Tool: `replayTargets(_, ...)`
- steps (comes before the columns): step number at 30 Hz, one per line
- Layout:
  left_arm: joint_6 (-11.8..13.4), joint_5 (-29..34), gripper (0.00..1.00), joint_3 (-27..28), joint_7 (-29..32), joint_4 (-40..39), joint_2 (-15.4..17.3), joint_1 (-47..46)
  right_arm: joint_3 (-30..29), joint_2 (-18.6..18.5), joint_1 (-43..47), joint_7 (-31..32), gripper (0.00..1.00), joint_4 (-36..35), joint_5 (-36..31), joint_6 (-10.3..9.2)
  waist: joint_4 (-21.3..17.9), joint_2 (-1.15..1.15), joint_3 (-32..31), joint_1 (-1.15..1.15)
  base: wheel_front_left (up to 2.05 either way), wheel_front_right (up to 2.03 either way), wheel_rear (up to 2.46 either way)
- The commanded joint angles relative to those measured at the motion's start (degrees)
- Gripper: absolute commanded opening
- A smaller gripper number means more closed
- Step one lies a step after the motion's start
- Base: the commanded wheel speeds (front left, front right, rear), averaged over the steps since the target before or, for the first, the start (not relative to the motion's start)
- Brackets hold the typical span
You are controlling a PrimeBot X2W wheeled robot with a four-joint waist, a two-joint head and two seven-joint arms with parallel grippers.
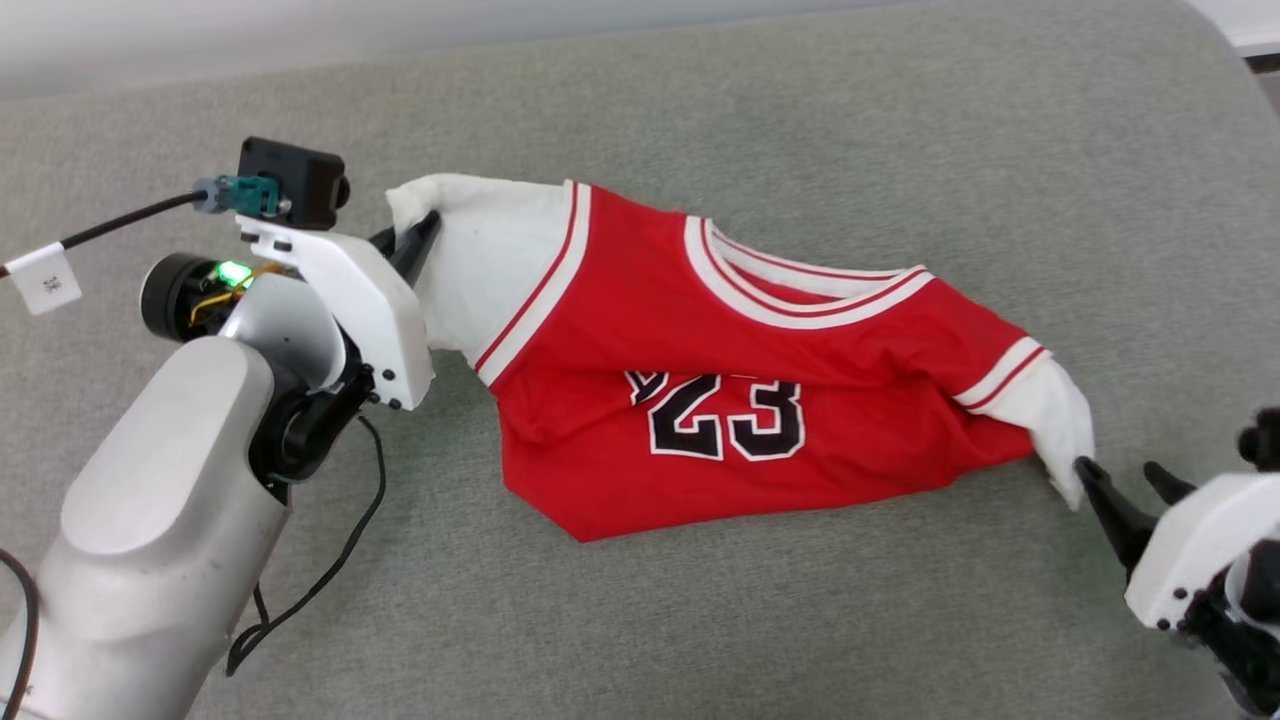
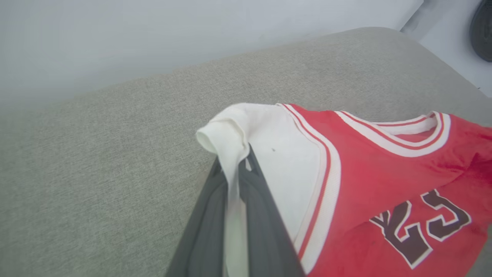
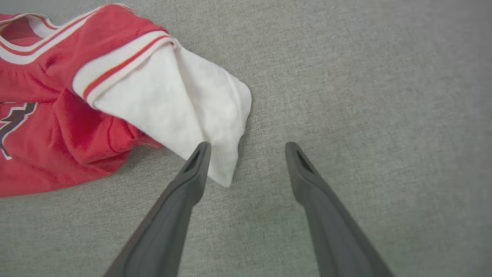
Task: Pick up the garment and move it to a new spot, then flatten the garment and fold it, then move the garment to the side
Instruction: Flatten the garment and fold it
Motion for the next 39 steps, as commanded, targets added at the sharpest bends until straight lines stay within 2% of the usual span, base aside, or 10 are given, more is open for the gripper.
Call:
replayTargets(1, 0.36, 0.17, 0.0, 0.01, 0.11, -0.84, 0.34, 0.61, 0.53, -0.39, -1.3, 1.16, 1.0, 0.32, 0.37, -0.02, 0.72, 0.0, 0.84, 0.0, 0.0, 0.0, 0.0)
replayTargets(5, 1.47, 0.58, 0.0, 0.01, 0.48, -5.23, 0.88, 0.94, 1.84, -1.39, -3.91, 6.68, 1.0, 3.06, 1.79, -0.03, 1.82, 0.0, 2.74, 0.0, 0.0, 0.0, 0.0)
replayTargets(11, 2.51, 0.79, 0.0, -0.05, 0.59, -8.61, 1.58, 1.93, 4.55, 0.48, -5.21, 11.6, 1.0, 9.82, 3.16, -0.02, 2.74, 0.0, 4.61, 0.0, 0.0, 0.0, 0.0)
replayTargets(12, 2.63, 0.65, 0.0, -0.01, 0.68, -8.81, 1.68, 2.06, 4.92, 0.78, -5.14, 12.21, 0.52, 10.84, 3.34, -0.02, 2.78, 0.0, 4.67, 0.0, 0.0, 0.0, 0.0)
replayTargets(14, 2.84, 0.65, 0.0, 0.01, 0.65, -9.1, 1.89, 2.33, 5.4, 1.11, -5.25, 12.77, 0.0, 11.63, 3.18, -0.02, 2.81, 0.0, 4.58, 0.0, 0.0, 0.0, 0.0)
replayTargets(21, 3.4, 0.74, 0.0, 0.8, -1.5, -9.1, 2.36, 3.31, 3.19, -1.56, -6.99, 10.02, 0.0, 6.1, 0.23, -0.02, 2.63, 0.0, 1.96, 0.0, 0.0, 0.0, 0.0)
replayTargets(30, 6.16, 2.52, 0.0, 3.89, -8.63, -8.19, 2.12, 1.33, 1.85, -4.06, -12.05, 9.92, 0.0, -3.22, -3.46, -0.03, 2.7, 0.0, -3.63, 0.0, 0.0, 0.0, 0.0)
replayTargets(34, 6.46, 2.78, 0.0, 4.91, -10.42, -6.57, 1.59, -1.14, 2.94, -5.55, -17.75, 9.58, 0.0, -2.84, -3.62, -0.03, 3.26, 0.0, -4.95, 0.0, 0.0, 0.0, 0.0)
replayTargets(39, 6.67, 3.52, 0.0, 6.1, -12.16, -2.38, 0.69, -7.57, 5.42, -7.25, -27.29, 8.05, 0.0, 1.43, -2.88, -0.03, 4.39, 0.0, -4.42, 0.0, 0.0, 0.0, 0.0)
